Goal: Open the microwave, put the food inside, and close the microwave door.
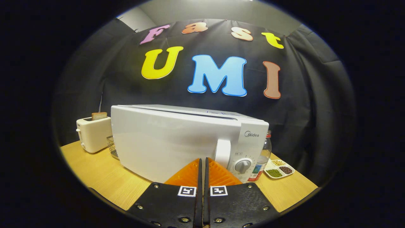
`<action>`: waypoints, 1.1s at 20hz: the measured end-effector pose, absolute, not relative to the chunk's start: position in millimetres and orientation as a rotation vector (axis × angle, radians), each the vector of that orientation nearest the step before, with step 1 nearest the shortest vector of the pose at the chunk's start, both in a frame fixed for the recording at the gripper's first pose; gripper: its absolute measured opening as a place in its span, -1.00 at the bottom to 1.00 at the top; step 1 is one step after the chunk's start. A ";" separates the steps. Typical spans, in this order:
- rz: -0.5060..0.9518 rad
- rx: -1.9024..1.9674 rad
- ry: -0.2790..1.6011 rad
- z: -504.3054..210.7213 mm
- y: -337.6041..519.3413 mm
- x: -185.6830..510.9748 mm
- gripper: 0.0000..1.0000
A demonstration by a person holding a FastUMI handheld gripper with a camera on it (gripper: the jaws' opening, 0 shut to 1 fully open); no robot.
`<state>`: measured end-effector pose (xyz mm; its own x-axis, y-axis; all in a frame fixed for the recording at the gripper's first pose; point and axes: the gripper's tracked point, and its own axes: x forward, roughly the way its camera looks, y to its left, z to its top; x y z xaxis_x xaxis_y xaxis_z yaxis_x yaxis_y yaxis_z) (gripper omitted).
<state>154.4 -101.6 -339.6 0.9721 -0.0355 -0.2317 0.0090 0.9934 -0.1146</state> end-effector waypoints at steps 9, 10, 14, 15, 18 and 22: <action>-0.110 -0.109 0.244 -350.5 -103.2 195.3 -0.94; -0.112 -0.113 0.255 -354.5 -103.0 193.8 -0.95; -0.062 -0.062 0.285 -342.2 -95.9 167.9 -0.94; -0.048 -0.042 0.280 -333.7 -92.9 155.6 -0.95; -0.021 -0.035 0.248 -301.8 -87.9 115.9 -0.95; 0.017 -0.051 0.208 -251.6 -84.8 61.1 -0.95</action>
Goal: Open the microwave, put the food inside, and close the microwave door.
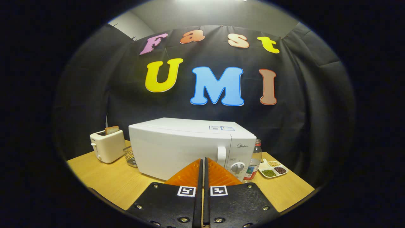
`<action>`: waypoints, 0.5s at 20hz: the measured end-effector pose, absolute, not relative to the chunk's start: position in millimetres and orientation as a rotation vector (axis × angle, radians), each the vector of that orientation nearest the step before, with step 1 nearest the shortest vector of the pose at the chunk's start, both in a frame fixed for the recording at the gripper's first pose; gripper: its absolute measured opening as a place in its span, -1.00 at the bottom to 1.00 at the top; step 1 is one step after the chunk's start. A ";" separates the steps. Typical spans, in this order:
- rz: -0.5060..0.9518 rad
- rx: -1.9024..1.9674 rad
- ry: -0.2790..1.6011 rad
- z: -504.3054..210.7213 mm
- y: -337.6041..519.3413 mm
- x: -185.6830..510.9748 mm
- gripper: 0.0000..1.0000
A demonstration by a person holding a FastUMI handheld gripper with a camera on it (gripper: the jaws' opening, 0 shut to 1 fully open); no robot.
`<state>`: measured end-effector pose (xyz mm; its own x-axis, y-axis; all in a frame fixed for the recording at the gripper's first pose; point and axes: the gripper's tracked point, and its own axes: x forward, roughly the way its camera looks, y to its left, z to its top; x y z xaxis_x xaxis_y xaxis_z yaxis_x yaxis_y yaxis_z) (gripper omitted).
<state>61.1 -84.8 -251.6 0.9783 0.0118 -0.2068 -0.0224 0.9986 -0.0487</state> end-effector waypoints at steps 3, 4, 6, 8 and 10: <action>0.046 0.013 0.201 -216.9 -84.8 23.5 -0.95; 0.048 0.026 0.193 -204.9 -85.8 14.4 -0.95; 0.041 0.026 0.162 -180.9 -93.5 1.5 -0.95; 0.034 0.022 0.130 -159.3 -100.1 -9.9 -0.95; 0.036 0.004 0.111 -143.4 -101.9 -19.1 -0.95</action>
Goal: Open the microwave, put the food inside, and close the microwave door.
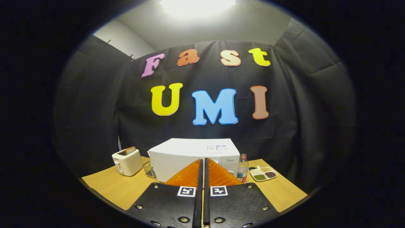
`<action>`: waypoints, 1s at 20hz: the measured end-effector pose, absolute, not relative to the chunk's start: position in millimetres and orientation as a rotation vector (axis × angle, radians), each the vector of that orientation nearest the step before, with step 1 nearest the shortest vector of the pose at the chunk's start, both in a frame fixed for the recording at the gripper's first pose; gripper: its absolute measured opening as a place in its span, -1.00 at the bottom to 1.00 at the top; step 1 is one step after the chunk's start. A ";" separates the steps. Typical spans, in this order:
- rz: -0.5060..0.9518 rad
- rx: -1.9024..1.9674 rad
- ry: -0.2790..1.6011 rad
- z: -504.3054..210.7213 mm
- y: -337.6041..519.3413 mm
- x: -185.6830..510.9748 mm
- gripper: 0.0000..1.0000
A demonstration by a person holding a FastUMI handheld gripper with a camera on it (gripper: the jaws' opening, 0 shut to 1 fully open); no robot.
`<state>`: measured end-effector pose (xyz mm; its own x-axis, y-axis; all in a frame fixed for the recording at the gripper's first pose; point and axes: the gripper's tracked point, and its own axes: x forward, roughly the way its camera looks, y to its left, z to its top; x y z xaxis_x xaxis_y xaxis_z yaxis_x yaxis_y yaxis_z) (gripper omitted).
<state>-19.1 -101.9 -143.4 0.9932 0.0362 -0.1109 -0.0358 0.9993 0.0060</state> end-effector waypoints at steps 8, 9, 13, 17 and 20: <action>-0.017 -0.024 0.062 -114.6 -107.2 -29.5 -0.07; -0.055 -0.049 0.051 -113.0 -109.8 -28.0 0.45; -0.147 -0.131 0.020 -99.8 -111.7 -16.9 0.96; -0.142 -0.129 0.031 -104.1 -102.9 -12.2 0.95; -0.157 -0.123 0.026 -103.2 -104.9 -7.8 0.96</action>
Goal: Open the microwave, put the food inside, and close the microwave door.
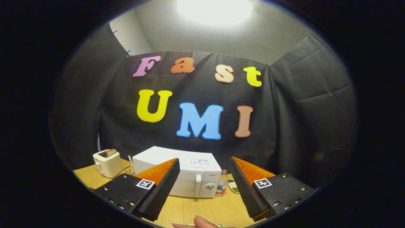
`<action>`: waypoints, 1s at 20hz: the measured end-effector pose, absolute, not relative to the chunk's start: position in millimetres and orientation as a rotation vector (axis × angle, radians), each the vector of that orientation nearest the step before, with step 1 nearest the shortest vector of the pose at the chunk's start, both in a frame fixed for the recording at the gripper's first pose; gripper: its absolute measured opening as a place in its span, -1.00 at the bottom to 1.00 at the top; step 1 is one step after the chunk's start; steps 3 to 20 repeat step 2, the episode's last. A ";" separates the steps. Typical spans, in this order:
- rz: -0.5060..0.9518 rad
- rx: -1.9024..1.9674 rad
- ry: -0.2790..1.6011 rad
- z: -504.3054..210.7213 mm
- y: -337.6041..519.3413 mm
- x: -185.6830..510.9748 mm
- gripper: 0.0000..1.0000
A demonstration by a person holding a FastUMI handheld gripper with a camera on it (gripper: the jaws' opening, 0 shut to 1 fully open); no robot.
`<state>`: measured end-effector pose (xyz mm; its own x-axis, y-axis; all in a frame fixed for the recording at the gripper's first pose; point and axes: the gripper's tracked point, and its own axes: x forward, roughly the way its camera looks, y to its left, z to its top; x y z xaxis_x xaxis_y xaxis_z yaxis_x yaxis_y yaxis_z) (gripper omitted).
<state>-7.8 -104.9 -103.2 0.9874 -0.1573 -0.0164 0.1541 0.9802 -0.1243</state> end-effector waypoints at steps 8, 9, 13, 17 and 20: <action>-0.165 -0.083 0.015 -99.6 -108.0 -6.3 0.96; -0.165 -0.083 0.015 -99.6 -108.0 -6.3 0.96; -0.165 -0.083 0.015 -99.6 -108.0 -6.3 0.96; -0.165 -0.083 0.015 -99.6 -108.0 -6.3 0.96; -0.165 -0.083 0.015 -99.6 -108.0 -6.3 0.96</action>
